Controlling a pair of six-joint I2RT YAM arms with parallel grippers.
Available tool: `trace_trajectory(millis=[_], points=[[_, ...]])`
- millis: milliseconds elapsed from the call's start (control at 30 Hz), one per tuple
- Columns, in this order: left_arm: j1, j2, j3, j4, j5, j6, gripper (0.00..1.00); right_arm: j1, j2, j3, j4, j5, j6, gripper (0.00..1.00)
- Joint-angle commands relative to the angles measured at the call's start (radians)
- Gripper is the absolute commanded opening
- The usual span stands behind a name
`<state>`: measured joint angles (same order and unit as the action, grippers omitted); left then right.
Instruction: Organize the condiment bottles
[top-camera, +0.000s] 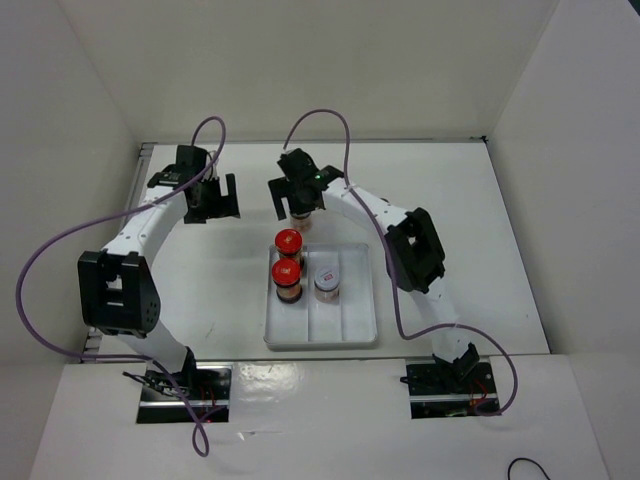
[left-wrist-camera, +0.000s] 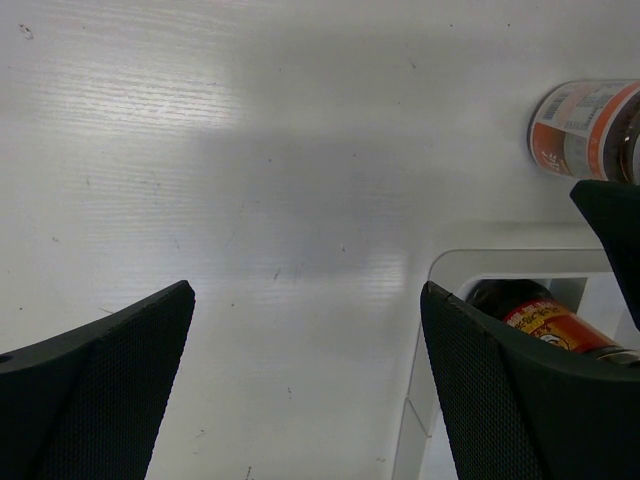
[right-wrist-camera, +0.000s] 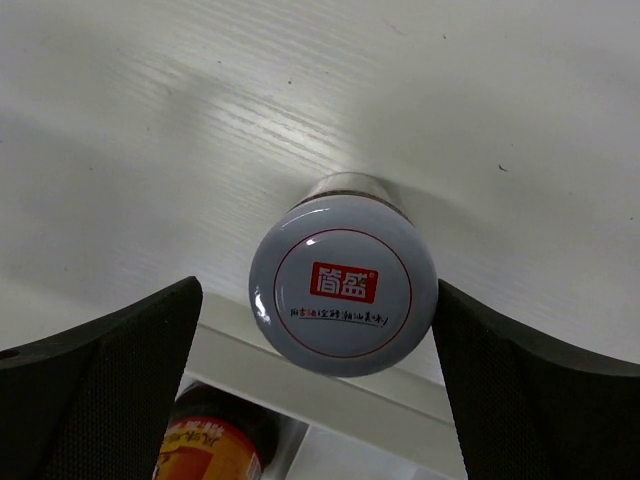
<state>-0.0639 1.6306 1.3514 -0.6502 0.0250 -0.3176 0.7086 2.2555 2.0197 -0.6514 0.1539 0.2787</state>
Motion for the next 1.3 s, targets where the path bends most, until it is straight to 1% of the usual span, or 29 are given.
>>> trace_trajectory(millis=[0, 133, 200, 367, 500, 567, 600, 700, 733, 800, 833, 900, 933, 1133, 1267], points=[[0.006, 0.002, 0.031, 0.02, 0.012, 0.005, 1.0, -0.004, 0.016, 0.033, 0.016, 0.027, -0.016, 0.98], [0.006, 0.011, 0.031, 0.02, 0.012, 0.005, 1.0, -0.014, 0.036, 0.043, 0.016, 0.027, -0.016, 0.98], [0.006, 0.011, 0.031, 0.02, 0.012, 0.014, 1.0, -0.014, 0.045, 0.043, 0.016, 0.027, -0.016, 0.94], [0.006, 0.011, 0.031, 0.02, 0.012, 0.014, 1.0, -0.014, 0.055, 0.053, 0.016, 0.045, -0.026, 0.9], [0.015, 0.011, 0.031, 0.011, 0.012, 0.014, 1.0, -0.014, 0.064, 0.062, 0.016, 0.058, -0.026, 0.82], [0.015, 0.011, 0.031, 0.011, 0.012, 0.014, 1.0, -0.014, 0.075, 0.062, 0.016, 0.058, -0.026, 0.81], [0.015, 0.011, 0.031, 0.011, 0.012, 0.014, 1.0, -0.014, 0.075, 0.062, 0.016, 0.058, -0.026, 0.77], [0.015, 0.011, 0.031, 0.011, 0.012, 0.014, 1.0, -0.014, 0.084, 0.062, 0.016, 0.067, -0.026, 0.71], [0.015, 0.011, 0.031, 0.011, 0.012, 0.014, 1.0, -0.014, 0.084, 0.062, 0.016, 0.067, -0.026, 0.65], [0.015, 0.011, 0.031, 0.011, 0.012, 0.014, 1.0, -0.014, 0.084, 0.062, 0.016, 0.076, -0.026, 0.58], [0.015, 0.011, 0.031, 0.011, 0.012, 0.014, 1.0, -0.014, 0.084, 0.062, 0.016, 0.076, -0.026, 0.47], [0.015, 0.011, 0.031, 0.011, 0.012, 0.014, 1.0, -0.014, 0.07, 0.053, 0.016, 0.104, -0.026, 0.38], [0.015, 0.011, 0.031, 0.011, 0.012, 0.014, 1.0, -0.014, 0.05, 0.053, 0.016, 0.104, -0.035, 0.31], [0.015, 0.011, 0.031, 0.011, 0.021, 0.014, 1.0, -0.014, -0.04, 0.017, 0.016, 0.159, -0.035, 0.21], [0.015, 0.002, 0.031, 0.011, 0.021, 0.014, 1.0, -0.014, -0.121, 0.017, -0.025, 0.177, -0.035, 0.19]])
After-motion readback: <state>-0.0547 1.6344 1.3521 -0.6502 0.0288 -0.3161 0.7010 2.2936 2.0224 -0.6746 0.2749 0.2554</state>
